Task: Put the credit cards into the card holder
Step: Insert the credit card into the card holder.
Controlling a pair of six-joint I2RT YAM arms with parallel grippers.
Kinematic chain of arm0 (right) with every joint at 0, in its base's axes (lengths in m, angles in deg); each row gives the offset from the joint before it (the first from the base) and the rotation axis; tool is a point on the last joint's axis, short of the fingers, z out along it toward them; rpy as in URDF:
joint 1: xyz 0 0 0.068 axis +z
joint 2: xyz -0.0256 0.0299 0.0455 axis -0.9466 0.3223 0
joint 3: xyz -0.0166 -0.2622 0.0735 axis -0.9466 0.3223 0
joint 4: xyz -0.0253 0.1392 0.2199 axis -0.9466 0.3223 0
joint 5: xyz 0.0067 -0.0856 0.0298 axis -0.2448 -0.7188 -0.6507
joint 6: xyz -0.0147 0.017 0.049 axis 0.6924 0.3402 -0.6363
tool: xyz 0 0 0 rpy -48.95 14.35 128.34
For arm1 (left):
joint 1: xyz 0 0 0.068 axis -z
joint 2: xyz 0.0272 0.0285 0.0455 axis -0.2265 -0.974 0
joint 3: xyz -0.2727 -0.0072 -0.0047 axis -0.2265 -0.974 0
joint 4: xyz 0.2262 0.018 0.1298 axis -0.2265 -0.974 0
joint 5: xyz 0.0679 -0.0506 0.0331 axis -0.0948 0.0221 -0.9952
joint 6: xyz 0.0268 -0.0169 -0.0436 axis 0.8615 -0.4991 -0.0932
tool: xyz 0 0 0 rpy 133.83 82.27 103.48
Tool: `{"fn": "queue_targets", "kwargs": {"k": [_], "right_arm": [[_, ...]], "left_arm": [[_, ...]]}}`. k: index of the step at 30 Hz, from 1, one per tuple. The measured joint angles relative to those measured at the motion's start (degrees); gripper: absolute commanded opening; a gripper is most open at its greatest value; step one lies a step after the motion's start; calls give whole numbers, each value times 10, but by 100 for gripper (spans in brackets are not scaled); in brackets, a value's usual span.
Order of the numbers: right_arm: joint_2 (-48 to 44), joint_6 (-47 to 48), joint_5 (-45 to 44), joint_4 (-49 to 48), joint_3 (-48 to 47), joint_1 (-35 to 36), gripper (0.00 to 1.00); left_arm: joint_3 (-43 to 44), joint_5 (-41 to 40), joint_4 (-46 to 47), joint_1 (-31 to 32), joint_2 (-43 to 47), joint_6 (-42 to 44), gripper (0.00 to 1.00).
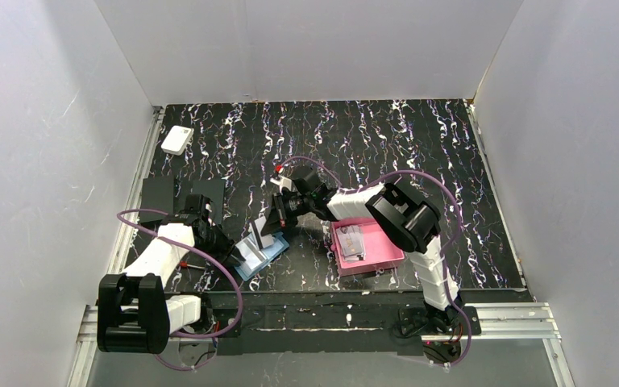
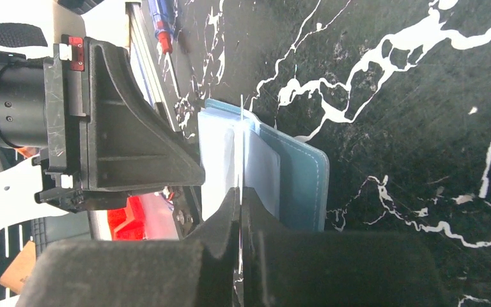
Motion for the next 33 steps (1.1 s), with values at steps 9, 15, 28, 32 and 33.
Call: {"fn": "queue_targets", "kwargs": {"k": [9, 15, 28, 32, 33], "right_arm": [[6, -19, 20, -32, 7, 0, 1], [23, -11, 73, -52, 15, 0, 1], [59, 158, 133, 207, -117, 0, 1], [75, 191, 134, 274, -153, 0, 1], [78, 196, 135, 286, -161, 0, 1]], "left_arm": [[0, 0, 0, 0, 0, 0, 11], [0, 1, 0, 0, 0, 0, 11], [0, 1, 1, 0, 3, 0, 11], [0, 1, 2, 0, 5, 0, 12], [-1, 1, 2, 0, 5, 0, 12]]}}
